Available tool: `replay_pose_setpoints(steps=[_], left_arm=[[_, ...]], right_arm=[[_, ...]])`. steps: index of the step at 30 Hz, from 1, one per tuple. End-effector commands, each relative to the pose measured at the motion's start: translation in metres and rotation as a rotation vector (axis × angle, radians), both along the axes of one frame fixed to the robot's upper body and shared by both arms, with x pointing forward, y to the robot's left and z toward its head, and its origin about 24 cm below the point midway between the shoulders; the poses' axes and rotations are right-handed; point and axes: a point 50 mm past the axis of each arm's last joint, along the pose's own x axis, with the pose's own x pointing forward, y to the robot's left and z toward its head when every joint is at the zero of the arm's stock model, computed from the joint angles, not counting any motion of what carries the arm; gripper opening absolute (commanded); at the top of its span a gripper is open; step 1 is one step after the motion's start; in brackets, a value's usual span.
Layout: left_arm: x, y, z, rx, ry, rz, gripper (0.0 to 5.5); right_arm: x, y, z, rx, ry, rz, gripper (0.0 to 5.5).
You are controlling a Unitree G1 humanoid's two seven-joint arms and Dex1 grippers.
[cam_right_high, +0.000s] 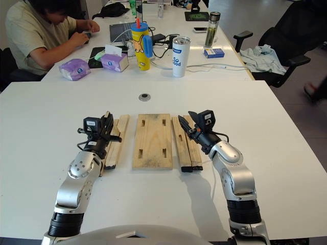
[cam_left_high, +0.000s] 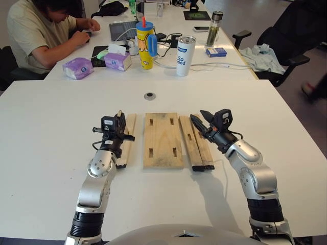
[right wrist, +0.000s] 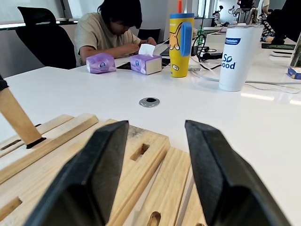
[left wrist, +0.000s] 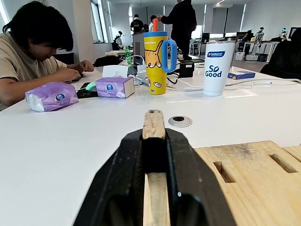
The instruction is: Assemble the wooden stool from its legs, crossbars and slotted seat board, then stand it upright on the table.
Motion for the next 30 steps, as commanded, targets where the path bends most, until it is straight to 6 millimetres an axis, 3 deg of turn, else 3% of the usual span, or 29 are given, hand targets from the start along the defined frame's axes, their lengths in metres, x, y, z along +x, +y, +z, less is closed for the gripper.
replay_pose_setpoints(steps=[1, 4, 5, 14, 18, 24, 30], left_arm=[[-0.011, 0.004, -0.042, 0.023, 0.228, 0.024, 0.43], [-0.003, 0.002, -0.028, -0.001, 0.16, 0.02, 0.43], [-0.001, 0.001, -0.021, -0.004, 0.123, 0.017, 0.8], [0.009, -0.003, 0.023, -0.047, -0.087, -0.02, 1.98], [0.015, -0.004, 0.052, -0.038, -0.201, -0.019, 2.02], [0.044, 0.0, 0.103, -0.066, -0.333, -0.016, 2.02], [0.063, -0.003, 0.136, -0.093, -0.383, -0.045, 2.02]], right_arm=[[0.005, 0.003, 0.003, -0.008, -0.008, 0.009, 2.21], [0.006, 0.003, 0.002, -0.01, -0.007, 0.014, 2.21], [0.006, 0.004, 0.001, -0.011, -0.005, 0.014, 2.21], [0.009, 0.006, -0.002, -0.003, -0.003, 0.017, 2.21], [0.011, 0.007, -0.003, -0.001, -0.004, 0.023, 2.21], [0.015, 0.008, -0.005, -0.003, -0.012, 0.027, 2.21], [0.019, 0.012, -0.003, -0.01, -0.034, 0.035, 2.21]])
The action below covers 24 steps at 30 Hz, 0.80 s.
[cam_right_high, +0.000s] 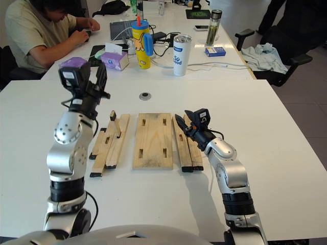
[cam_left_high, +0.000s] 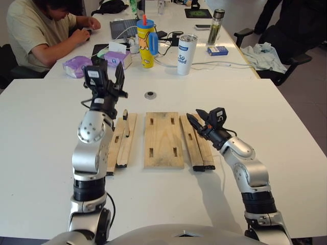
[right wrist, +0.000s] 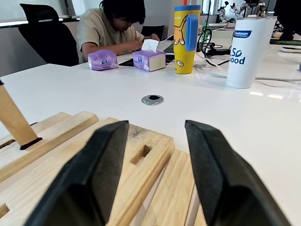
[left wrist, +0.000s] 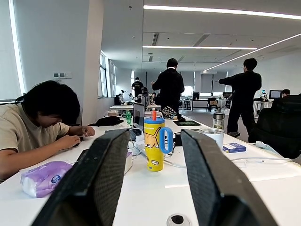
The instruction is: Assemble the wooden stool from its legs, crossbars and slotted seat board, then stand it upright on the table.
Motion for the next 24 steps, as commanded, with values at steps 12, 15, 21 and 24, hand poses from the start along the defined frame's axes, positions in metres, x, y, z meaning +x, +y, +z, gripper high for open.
replay_pose_setpoints(steps=[12, 15, 21, 24], left_arm=[[-0.006, 0.009, -0.137, -0.012, 0.638, 0.017, 2.02], [0.006, 0.003, -0.105, -0.01, 0.494, -0.006, 2.02], [0.009, 0.001, -0.074, -0.059, 0.278, -0.008, 2.02], [0.008, 0.005, -0.058, -0.046, 0.194, 0.024, 2.02]], right_arm=[[0.001, 0.009, 0.002, 0.015, -0.034, -0.004, 2.21], [0.001, 0.009, 0.001, 0.016, -0.032, -0.006, 2.21], [0.002, 0.008, 0.002, 0.02, -0.033, -0.008, 2.21], [0.005, 0.007, 0.003, 0.023, -0.041, -0.008, 2.21]])
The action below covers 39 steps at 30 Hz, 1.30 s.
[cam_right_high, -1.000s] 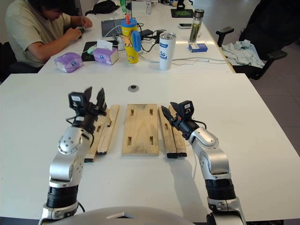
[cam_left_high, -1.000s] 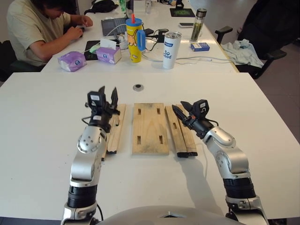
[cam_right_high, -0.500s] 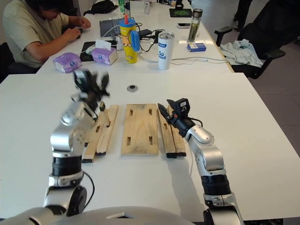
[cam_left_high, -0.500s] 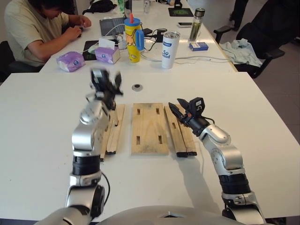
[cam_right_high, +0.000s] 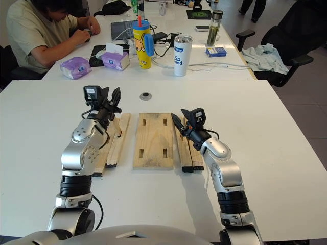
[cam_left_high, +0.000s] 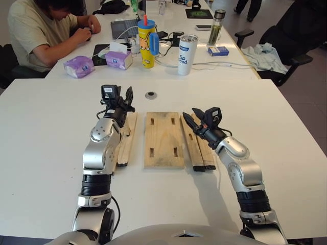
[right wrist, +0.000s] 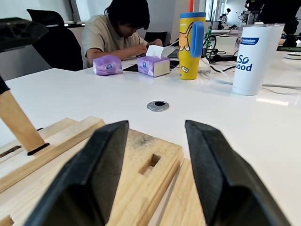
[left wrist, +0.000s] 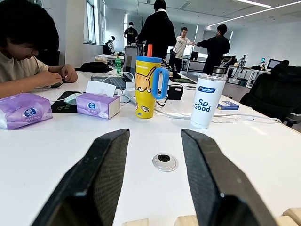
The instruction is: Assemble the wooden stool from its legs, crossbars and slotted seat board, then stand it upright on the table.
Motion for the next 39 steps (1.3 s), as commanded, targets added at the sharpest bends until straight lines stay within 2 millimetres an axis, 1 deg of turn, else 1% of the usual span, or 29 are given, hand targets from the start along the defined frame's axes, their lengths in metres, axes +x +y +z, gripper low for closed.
replay_pose_setpoints(steps=[1, 3, 5, 8, 13, 17, 19, 23, 28, 30, 34, 39], left_arm=[[-0.003, 0.008, 0.018, 0.034, -0.102, 0.054, 2.02], [-0.007, 0.006, 0.033, 0.035, -0.171, 0.057, 2.02], [-0.015, 0.003, 0.044, 0.046, -0.219, 0.051, 2.02], [-0.029, -0.002, 0.047, 0.064, -0.228, 0.04, 2.02], [-0.048, -0.005, 0.025, 0.041, -0.119, 0.027, 2.02], [-0.056, -0.009, 0.017, 0.028, -0.072, 0.019, 2.02], [-0.057, -0.01, 0.011, 0.031, -0.04, 0.013, 2.02], [-0.059, -0.011, -0.006, 0.049, 0.052, 0.021, 2.02], [-0.061, -0.007, -0.018, 0.093, 0.117, 0.032, 2.02], [-0.062, -0.007, -0.026, 0.113, 0.154, 0.025, 2.02], [-0.061, -0.008, -0.035, 0.139, 0.199, 0.007, 2.02], [-0.059, -0.009, -0.04, 0.166, 0.224, -0.003, 1.25]], right_arm=[[0.004, -0.004, 0.004, 0.0, -0.022, -0.012, 2.21], [0.006, -0.005, 0.004, -0.004, -0.024, -0.012, 2.21], [0.007, -0.005, 0.004, -0.006, -0.026, -0.01, 2.21], [0.008, -0.006, 0.004, -0.008, -0.029, -0.009, 2.21], [0.002, -0.006, -0.002, -0.016, -0.011, -0.005, 2.21], [-0.002, -0.006, -0.004, -0.019, 0.0, 0.001, 2.21], [-0.003, -0.006, -0.005, -0.02, 0.007, 0.007, 2.21], [-0.005, -0.004, -0.006, -0.023, 0.013, 0.018, 2.21], [-0.007, -0.004, -0.007, -0.018, 0.022, 0.012, 2.21], [-0.008, -0.003, -0.008, -0.015, 0.025, 0.014, 2.21], [-0.006, 0.0, -0.006, -0.01, 0.023, 0.018, 2.21], [-0.004, 0.0, -0.005, -0.003, 0.017, 0.014, 2.21]])
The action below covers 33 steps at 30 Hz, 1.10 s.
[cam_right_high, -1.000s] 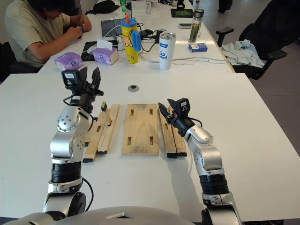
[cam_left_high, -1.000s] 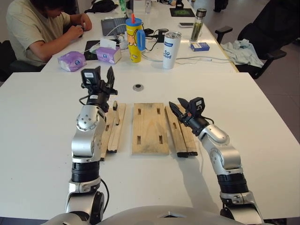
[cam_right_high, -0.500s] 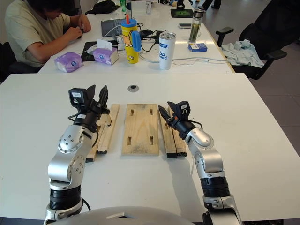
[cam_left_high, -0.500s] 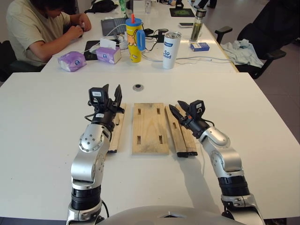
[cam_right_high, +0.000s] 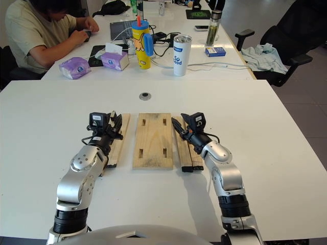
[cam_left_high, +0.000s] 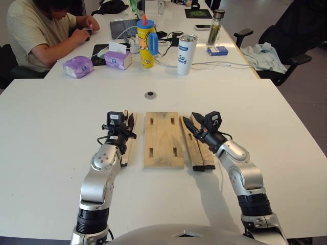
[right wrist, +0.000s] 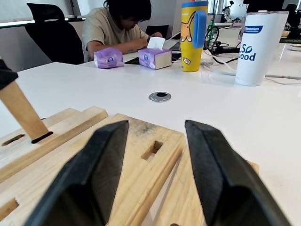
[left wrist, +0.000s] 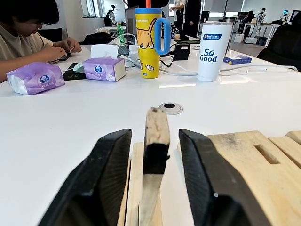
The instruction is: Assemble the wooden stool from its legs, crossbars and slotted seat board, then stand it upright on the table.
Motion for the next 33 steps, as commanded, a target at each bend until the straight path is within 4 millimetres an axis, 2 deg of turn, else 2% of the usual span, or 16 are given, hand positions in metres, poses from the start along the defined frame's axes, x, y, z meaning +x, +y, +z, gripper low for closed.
replay_pose_setpoints(steps=[1, 5, 7, 10, 12, 15, 17, 23, 27, 31, 33], left_arm=[[0.001, 0.0, -0.005, 0.028, 0.023, -0.005, 1.02], [0.002, -0.001, -0.005, 0.032, 0.025, -0.003, 0.43], [0.004, -0.001, -0.003, 0.021, 0.01, -0.004, 0.41], [0.013, 0.001, 0.016, -0.034, -0.081, -0.004, 0.41], [0.024, 0.01, 0.036, -0.072, -0.162, 0.005, 0.41], [0.04, 0.022, 0.073, -0.138, -0.286, -0.045, 0.41], [0.047, 0.023, 0.088, -0.203, -0.311, -0.137, 0.41], [0.062, 0.022, 0.113, -0.505, -0.257, -0.482, 0.41], [0.065, 0.021, 0.128, -0.633, -0.23, -0.647, 0.41], [0.06, 0.017, 0.142, -0.756, -0.195, -0.828, 0.41], [0.058, 0.015, 0.143, -0.783, -0.166, -0.884, 0.41]], right_arm=[[0.002, 0.001, 0.003, 0.0, -0.009, -0.005, 2.21], [0.001, 0.002, 0.001, 0.003, -0.004, -0.009, 2.21], [0.002, 0.002, 0.001, -0.002, -0.007, -0.019, 2.21], [0.008, -0.003, 0.004, -0.01, -0.014, -0.068, 2.21], [0.013, -0.007, 0.008, 0.019, -0.021, -0.102, 2.21], [0.017, -0.013, 0.015, 0.086, -0.02, -0.051, 2.61], [0.018, -0.018, 0.021, 0.176, -0.017, 0.006, 3.01], [0.03, -0.028, 0.055, 0.53, 0.056, 0.274, 3.98], [0.027, -0.028, 0.07, 0.674, 0.127, 0.437, 4.66], [0.028, -0.03, 0.078, 0.784, 0.166, 0.493, 5.35], [0.026, -0.028, 0.086, 0.828, 0.156, 0.537, 5.4]])
